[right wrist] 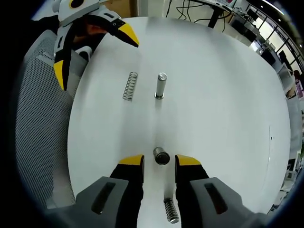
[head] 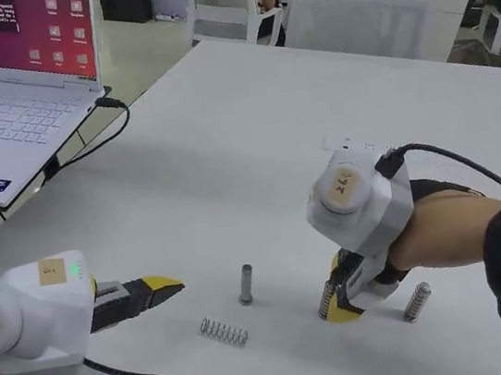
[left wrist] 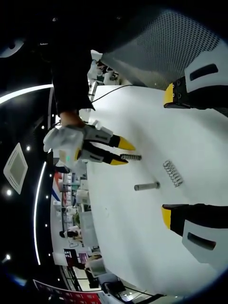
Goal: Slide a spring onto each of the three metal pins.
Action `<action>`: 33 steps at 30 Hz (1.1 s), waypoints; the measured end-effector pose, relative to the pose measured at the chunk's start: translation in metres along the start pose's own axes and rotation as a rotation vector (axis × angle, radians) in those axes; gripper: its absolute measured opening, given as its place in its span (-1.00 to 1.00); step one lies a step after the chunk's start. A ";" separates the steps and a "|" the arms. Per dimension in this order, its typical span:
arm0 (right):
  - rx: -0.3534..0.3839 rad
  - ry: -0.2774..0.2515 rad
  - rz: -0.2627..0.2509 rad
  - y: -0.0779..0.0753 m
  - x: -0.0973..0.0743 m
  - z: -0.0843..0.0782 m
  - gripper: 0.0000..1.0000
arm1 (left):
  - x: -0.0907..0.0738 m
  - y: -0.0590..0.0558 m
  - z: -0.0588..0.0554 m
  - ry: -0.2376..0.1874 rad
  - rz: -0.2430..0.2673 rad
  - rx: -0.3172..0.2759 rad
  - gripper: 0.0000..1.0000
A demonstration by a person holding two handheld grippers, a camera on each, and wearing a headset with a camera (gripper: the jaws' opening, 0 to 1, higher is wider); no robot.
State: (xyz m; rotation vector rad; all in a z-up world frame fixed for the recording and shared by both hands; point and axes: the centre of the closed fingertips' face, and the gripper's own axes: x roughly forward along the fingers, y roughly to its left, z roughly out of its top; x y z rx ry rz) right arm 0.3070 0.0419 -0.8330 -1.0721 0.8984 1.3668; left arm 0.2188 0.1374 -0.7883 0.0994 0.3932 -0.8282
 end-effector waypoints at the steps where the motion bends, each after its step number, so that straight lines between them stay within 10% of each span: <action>1: 0.002 -0.003 -0.002 0.000 -0.001 0.000 -0.52 | 0.001 0.000 0.000 0.001 -0.002 0.001 0.58; 17: 0.052 -0.032 -0.014 0.007 -0.013 -0.007 -0.53 | 0.001 -0.001 0.002 0.003 -0.004 0.010 0.57; 33: 0.078 -0.075 0.083 0.052 -0.019 0.009 -0.58 | -0.002 -0.004 0.004 0.007 -0.001 0.014 0.56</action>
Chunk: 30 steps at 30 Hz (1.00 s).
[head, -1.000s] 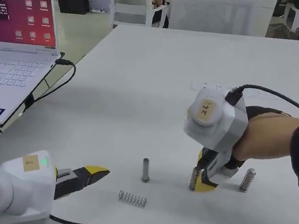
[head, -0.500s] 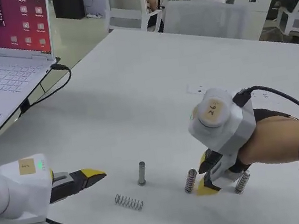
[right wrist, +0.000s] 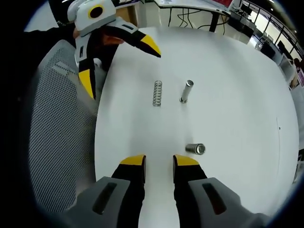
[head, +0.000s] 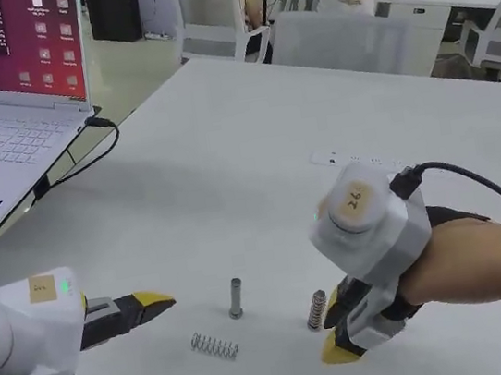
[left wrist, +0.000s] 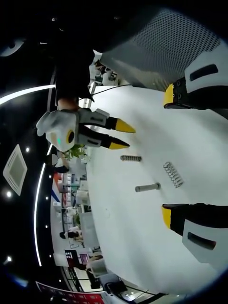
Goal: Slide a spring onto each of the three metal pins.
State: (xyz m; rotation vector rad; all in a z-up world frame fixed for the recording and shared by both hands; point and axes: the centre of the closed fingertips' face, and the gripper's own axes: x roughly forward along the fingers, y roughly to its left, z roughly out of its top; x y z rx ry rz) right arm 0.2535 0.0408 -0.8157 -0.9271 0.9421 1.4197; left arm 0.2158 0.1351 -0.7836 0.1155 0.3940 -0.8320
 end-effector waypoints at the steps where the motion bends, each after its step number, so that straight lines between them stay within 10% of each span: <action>1: -0.006 -0.004 0.002 0.002 0.000 0.002 -0.58 | 0.000 0.000 0.000 0.000 0.001 0.001 0.56; 30: -0.050 -0.083 -0.020 0.002 0.051 0.070 -0.71 | -0.007 0.000 -0.006 0.005 0.017 -0.008 0.50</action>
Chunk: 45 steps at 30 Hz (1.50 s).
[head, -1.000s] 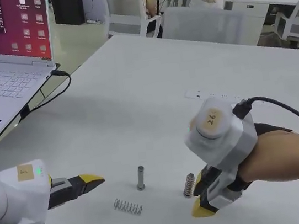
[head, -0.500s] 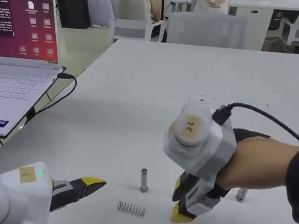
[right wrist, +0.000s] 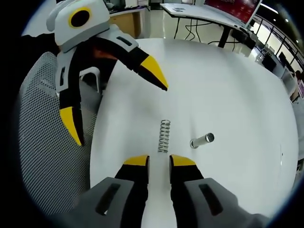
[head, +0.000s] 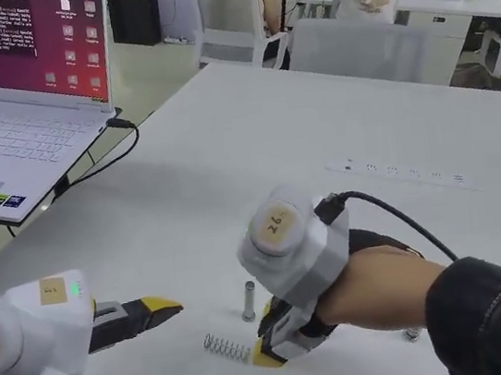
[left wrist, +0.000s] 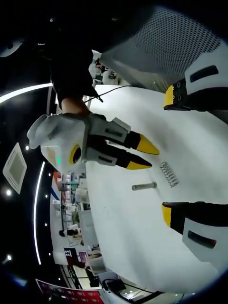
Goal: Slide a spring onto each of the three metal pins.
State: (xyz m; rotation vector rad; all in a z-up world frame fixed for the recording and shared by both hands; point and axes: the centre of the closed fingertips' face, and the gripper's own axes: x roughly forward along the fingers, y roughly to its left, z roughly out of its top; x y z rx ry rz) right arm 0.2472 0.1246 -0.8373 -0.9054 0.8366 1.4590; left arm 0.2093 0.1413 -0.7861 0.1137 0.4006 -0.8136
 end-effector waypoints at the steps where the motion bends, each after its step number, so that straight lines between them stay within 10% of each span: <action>1: 0.004 0.001 0.000 0.000 0.002 0.000 -0.72 | 0.000 0.000 0.000 0.000 -0.001 0.000 0.50; 26: -0.009 0.038 -0.030 -0.003 0.027 0.000 -0.83 | 0.000 0.005 -0.007 0.010 -0.012 -0.008 0.44; 45: -0.105 -0.005 0.068 0.025 -0.030 -0.007 -0.84 | 0.008 -0.007 0.004 -0.004 -0.067 0.017 0.08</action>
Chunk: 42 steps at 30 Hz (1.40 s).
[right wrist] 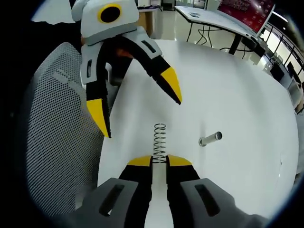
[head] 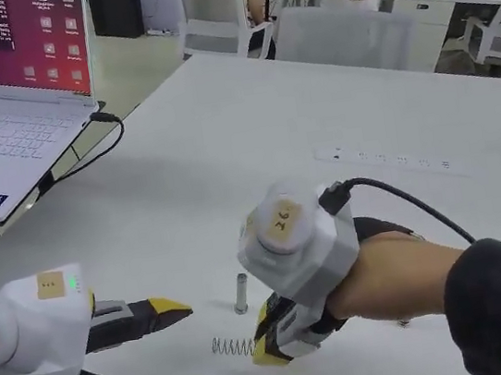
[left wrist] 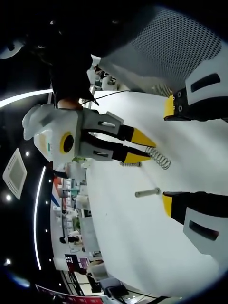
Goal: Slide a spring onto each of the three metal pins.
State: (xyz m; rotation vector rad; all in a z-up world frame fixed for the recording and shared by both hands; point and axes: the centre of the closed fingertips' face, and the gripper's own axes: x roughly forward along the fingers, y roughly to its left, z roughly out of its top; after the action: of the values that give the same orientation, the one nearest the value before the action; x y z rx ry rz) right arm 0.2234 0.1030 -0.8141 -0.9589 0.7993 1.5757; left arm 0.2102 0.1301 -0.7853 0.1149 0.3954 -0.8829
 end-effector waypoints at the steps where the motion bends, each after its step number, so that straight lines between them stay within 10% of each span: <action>1: -0.010 -0.001 0.003 0.001 -0.002 0.000 -0.84 | 0.000 -0.002 0.002 -0.005 -0.009 0.000 0.02; 9: -0.065 -0.007 0.017 0.011 -0.017 0.003 -0.84 | 0.004 -0.009 0.007 -0.014 -0.053 0.024 -0.37; 42: -0.186 -0.030 0.003 0.021 -0.033 0.009 -0.84 | 0.010 -0.022 0.025 -0.057 -0.117 0.060 -0.92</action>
State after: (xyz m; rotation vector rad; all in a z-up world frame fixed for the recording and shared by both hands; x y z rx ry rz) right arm 0.2047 0.0922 -0.7801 -1.0651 0.6417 1.6852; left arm 0.2063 0.1024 -0.7642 0.1222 0.3246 -1.0116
